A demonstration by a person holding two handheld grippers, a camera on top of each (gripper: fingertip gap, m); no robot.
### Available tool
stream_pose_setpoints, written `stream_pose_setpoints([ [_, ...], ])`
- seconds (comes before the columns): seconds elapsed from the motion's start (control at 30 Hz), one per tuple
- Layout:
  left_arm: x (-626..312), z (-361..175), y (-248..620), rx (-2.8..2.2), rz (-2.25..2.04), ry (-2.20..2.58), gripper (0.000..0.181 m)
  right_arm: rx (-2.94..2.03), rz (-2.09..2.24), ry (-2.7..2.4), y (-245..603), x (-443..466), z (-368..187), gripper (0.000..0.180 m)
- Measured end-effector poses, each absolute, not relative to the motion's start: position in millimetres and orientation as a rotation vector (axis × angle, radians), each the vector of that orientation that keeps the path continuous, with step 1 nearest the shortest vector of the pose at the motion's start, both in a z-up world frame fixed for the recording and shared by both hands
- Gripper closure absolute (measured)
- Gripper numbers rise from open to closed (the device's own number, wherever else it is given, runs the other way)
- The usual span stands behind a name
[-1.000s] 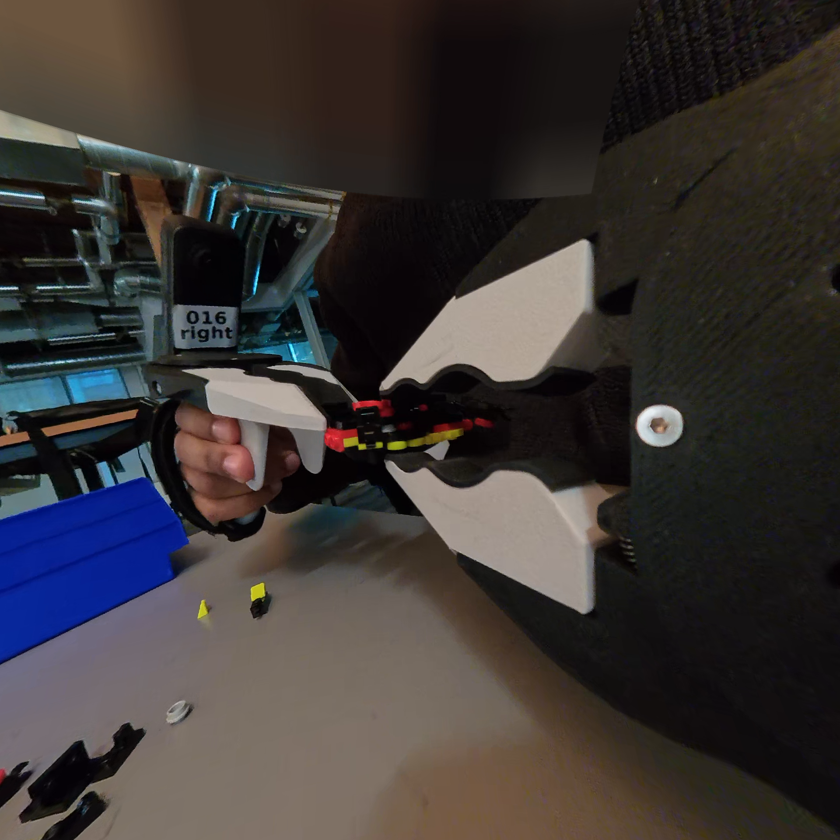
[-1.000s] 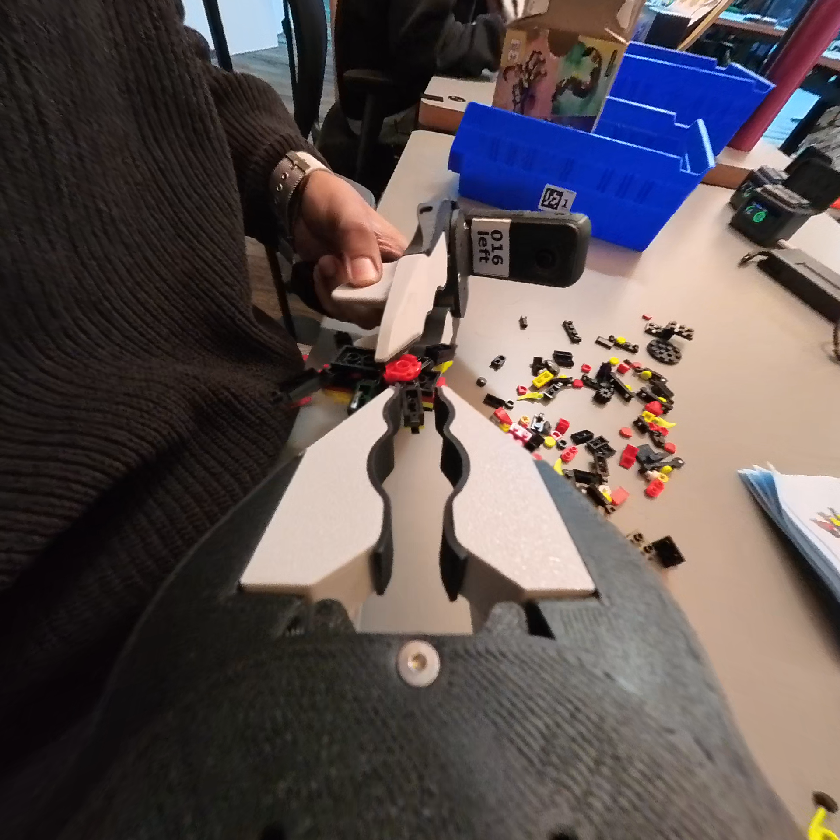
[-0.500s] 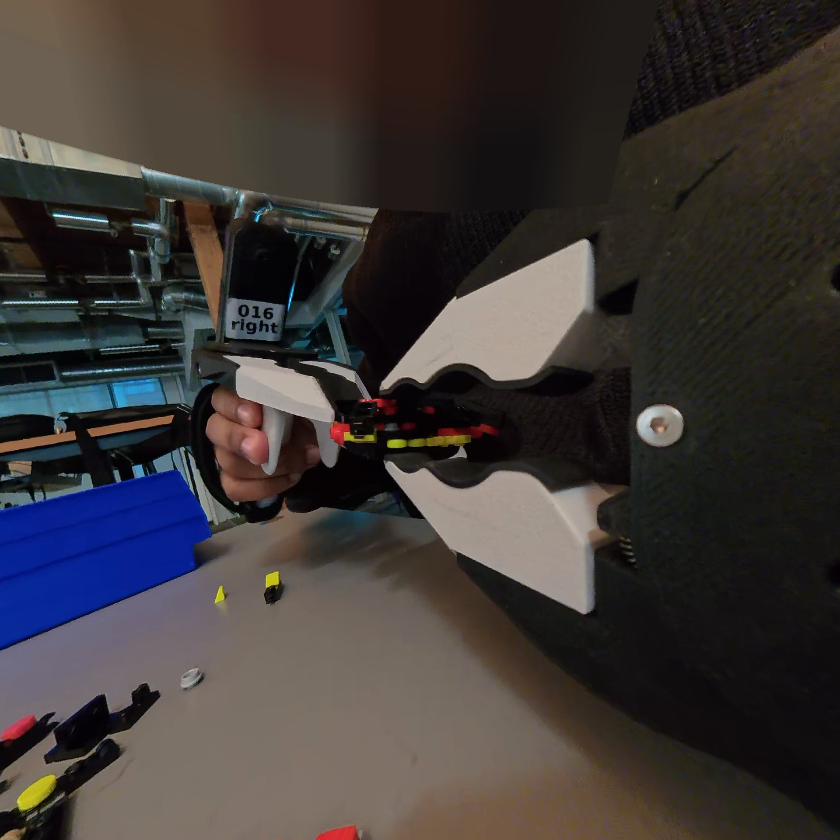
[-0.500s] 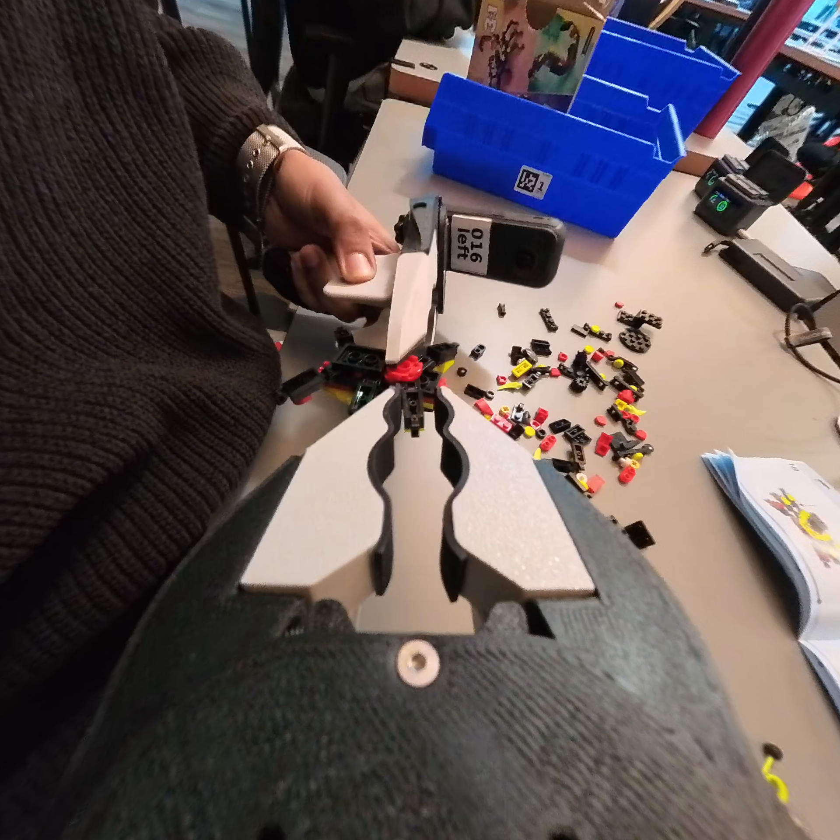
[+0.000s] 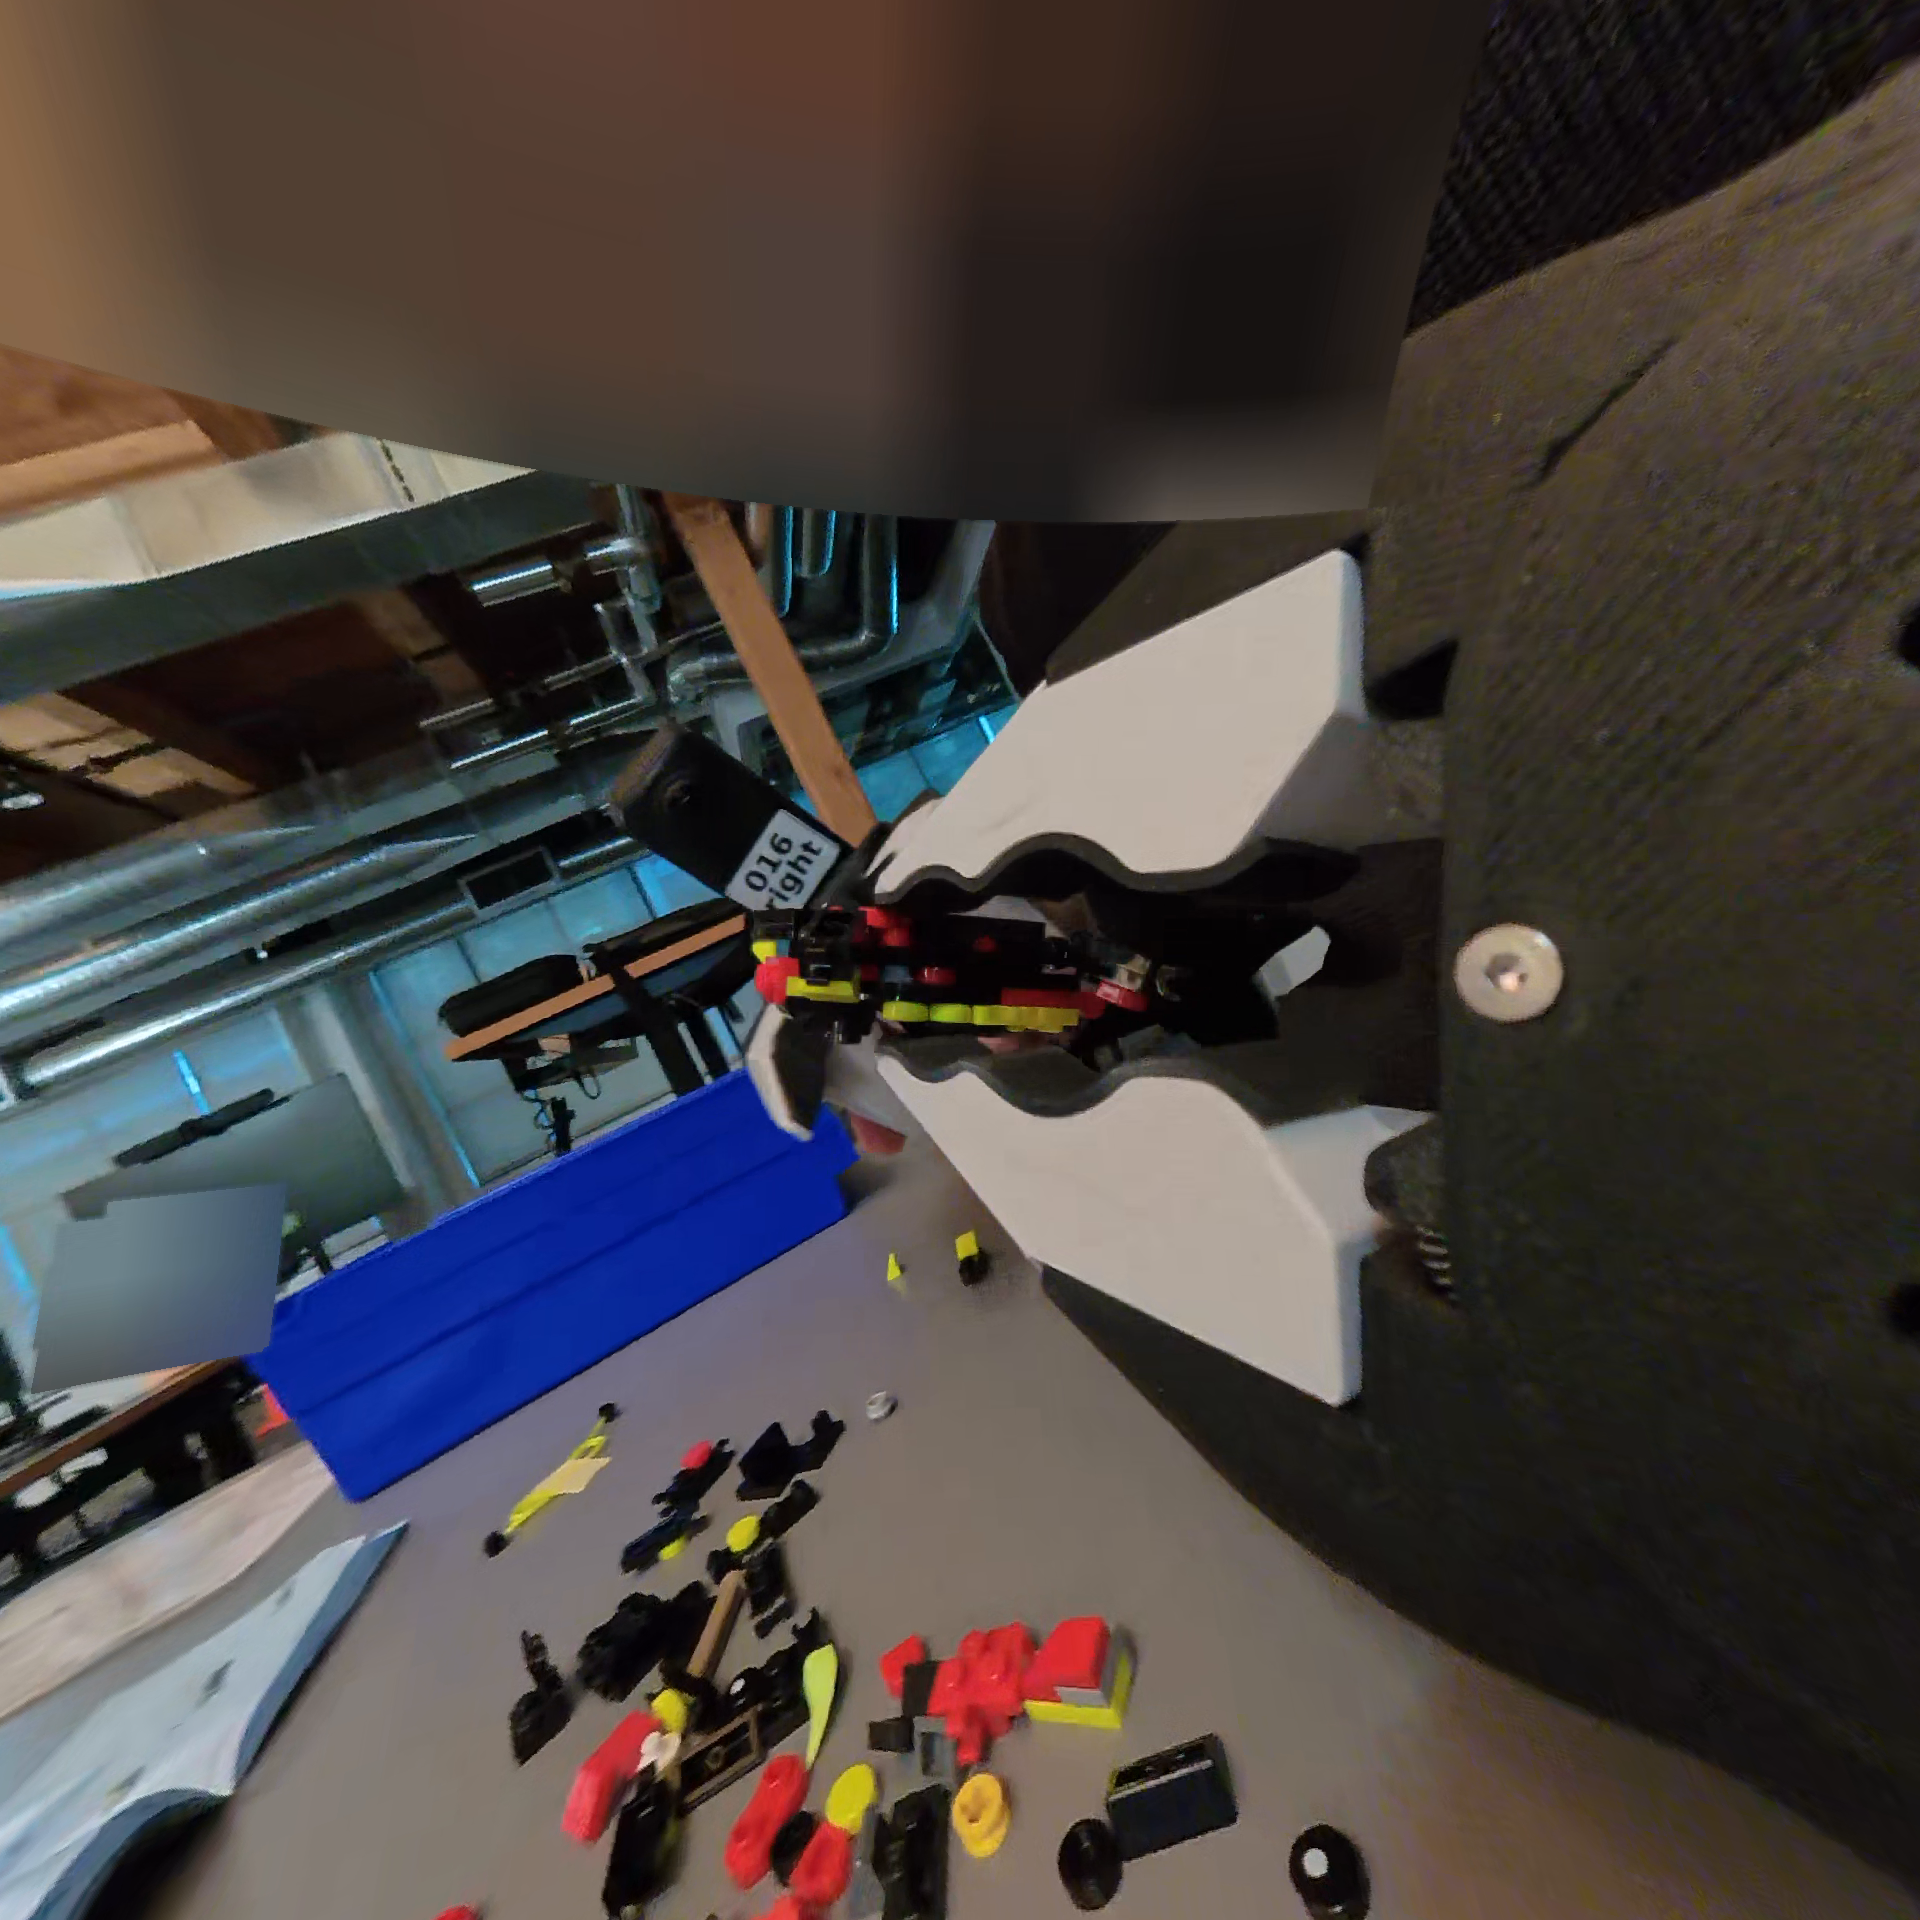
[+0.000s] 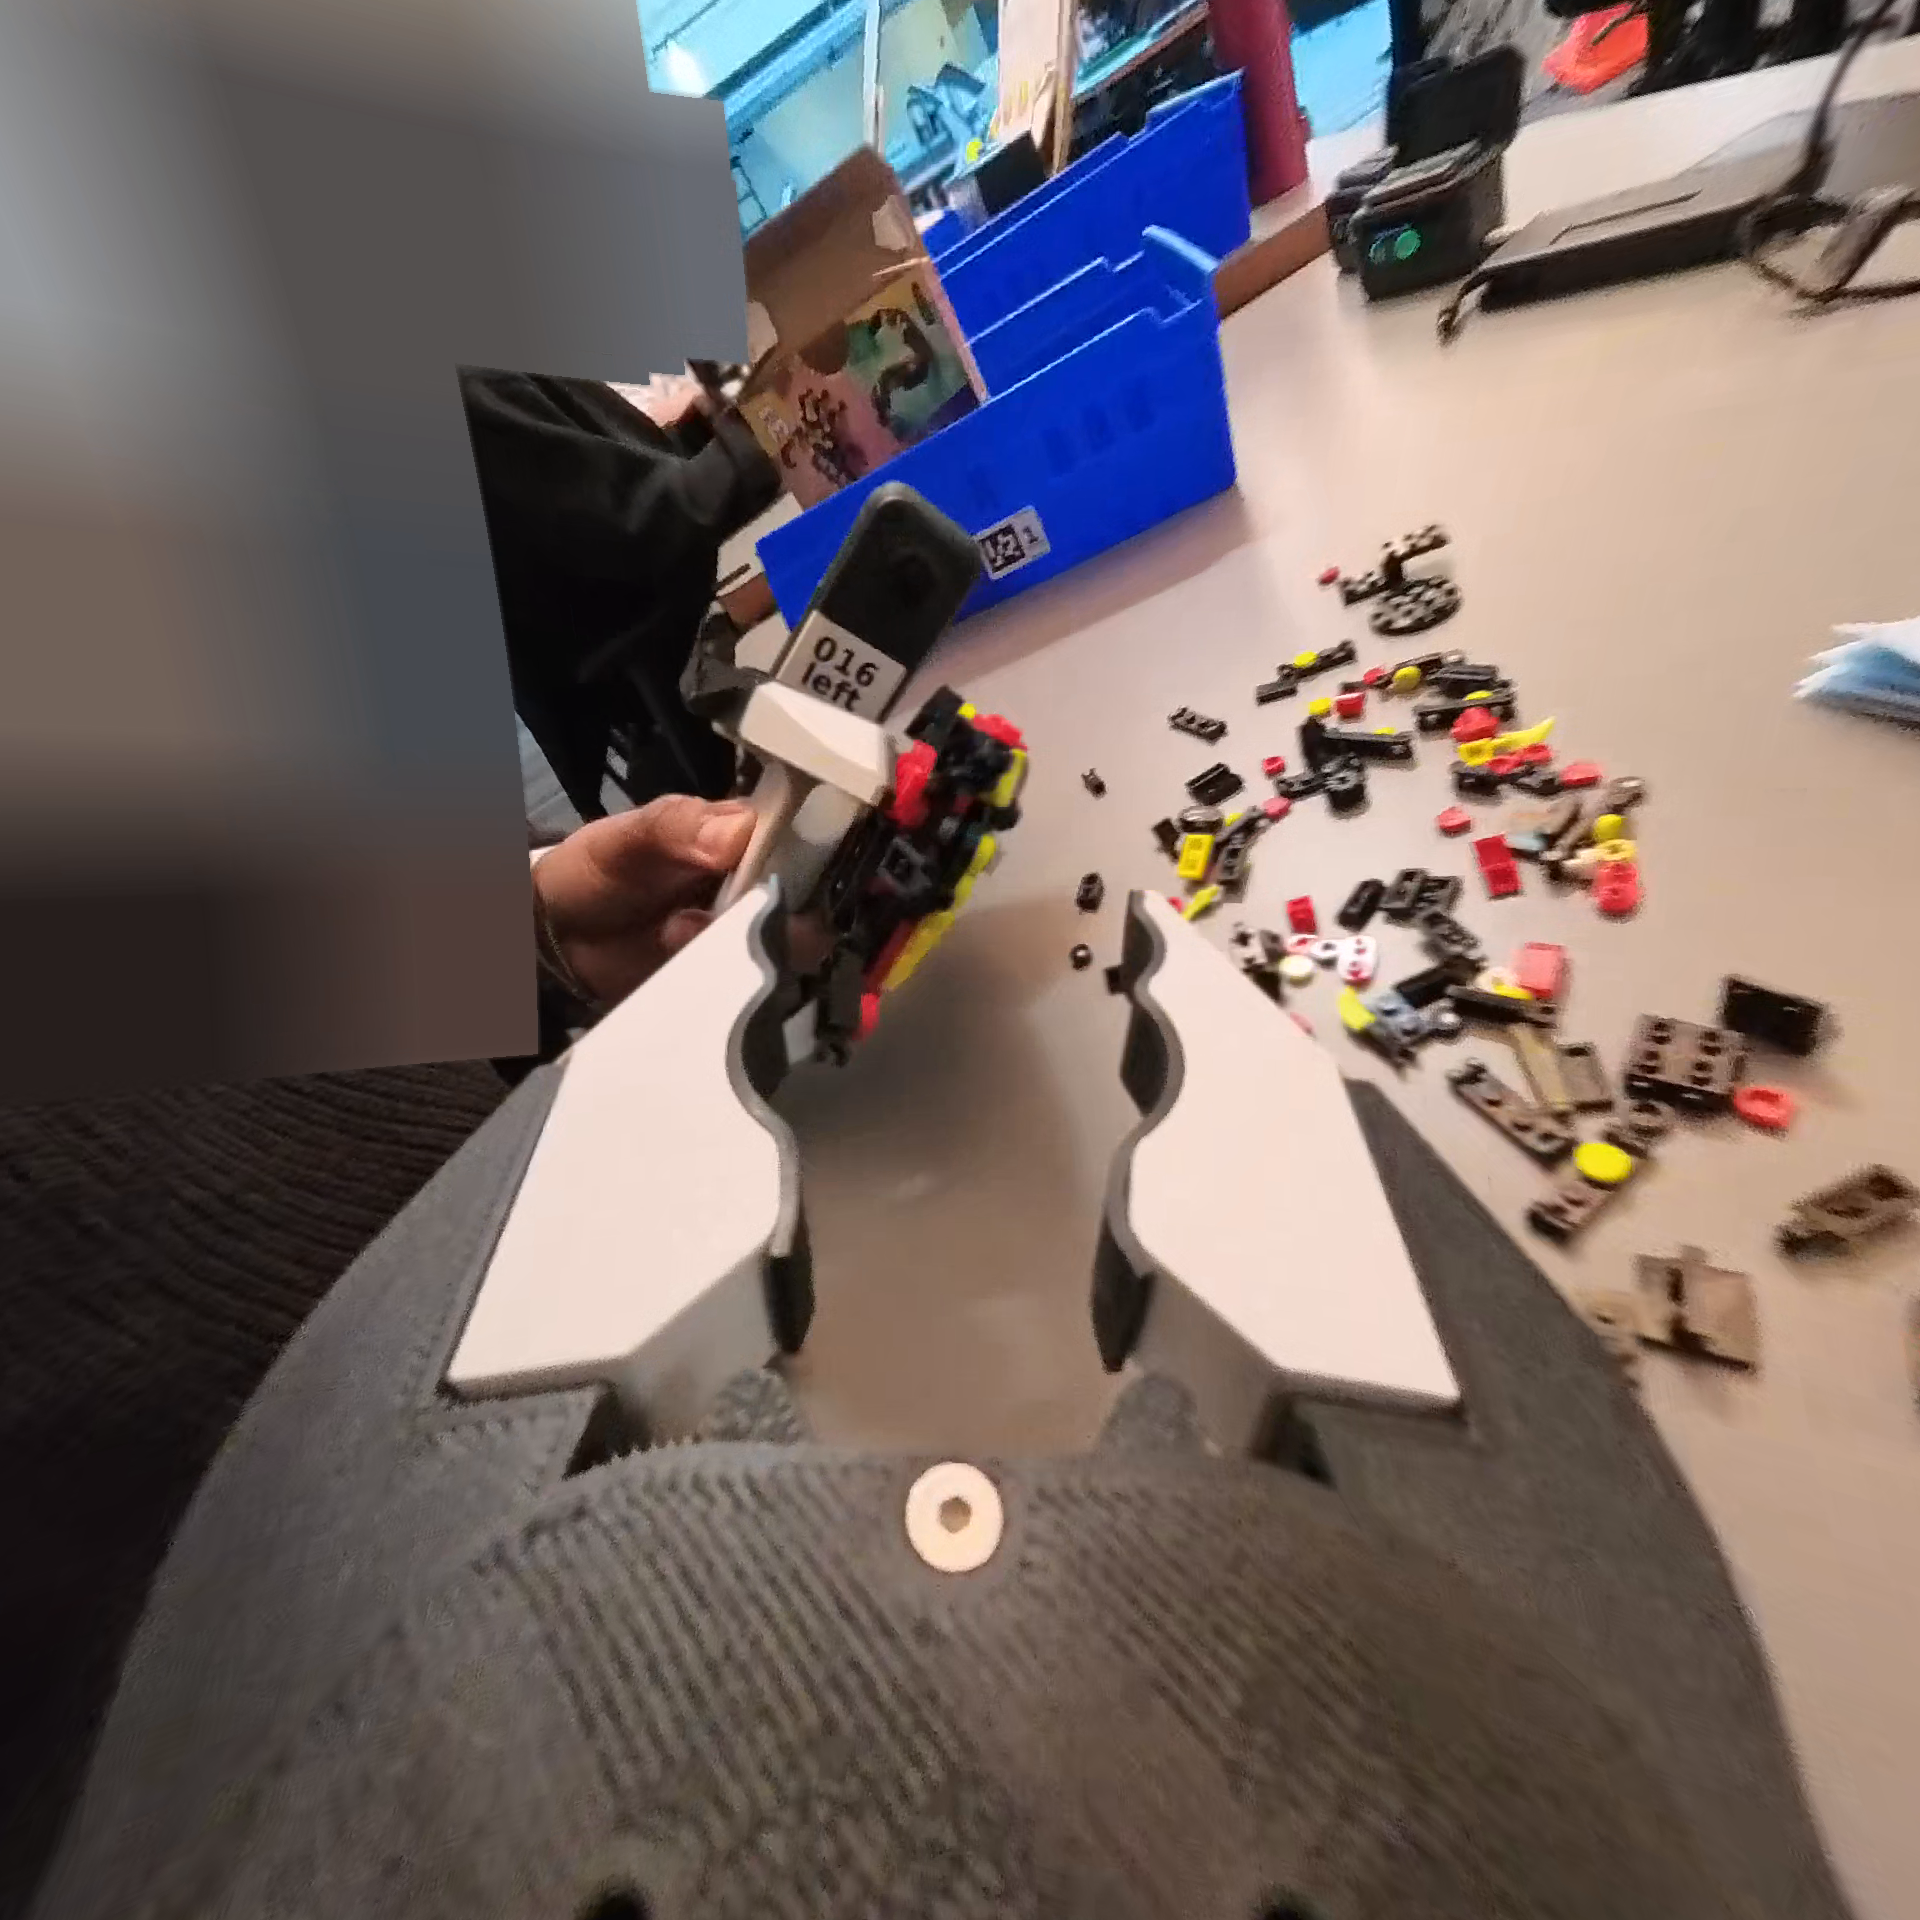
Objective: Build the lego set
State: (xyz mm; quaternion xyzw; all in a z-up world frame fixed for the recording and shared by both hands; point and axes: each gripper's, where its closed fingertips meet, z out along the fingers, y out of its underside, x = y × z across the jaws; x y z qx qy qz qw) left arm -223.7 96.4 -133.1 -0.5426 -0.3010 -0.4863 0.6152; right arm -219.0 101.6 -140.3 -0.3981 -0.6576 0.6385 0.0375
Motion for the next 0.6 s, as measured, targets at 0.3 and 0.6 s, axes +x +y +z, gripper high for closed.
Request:
stream_pose_setpoints([
  [0.3,-212,-133,105,-1.29,-1.093,-0.664,0.158,-1.29,2.167,-2.031,92,-213,-143,0.152],
  [0.6,-213,-138,99,-1.416,-1.045,-0.605,0.132,-1.206,1.999,-2.287,103,-202,-159,0.156],
])
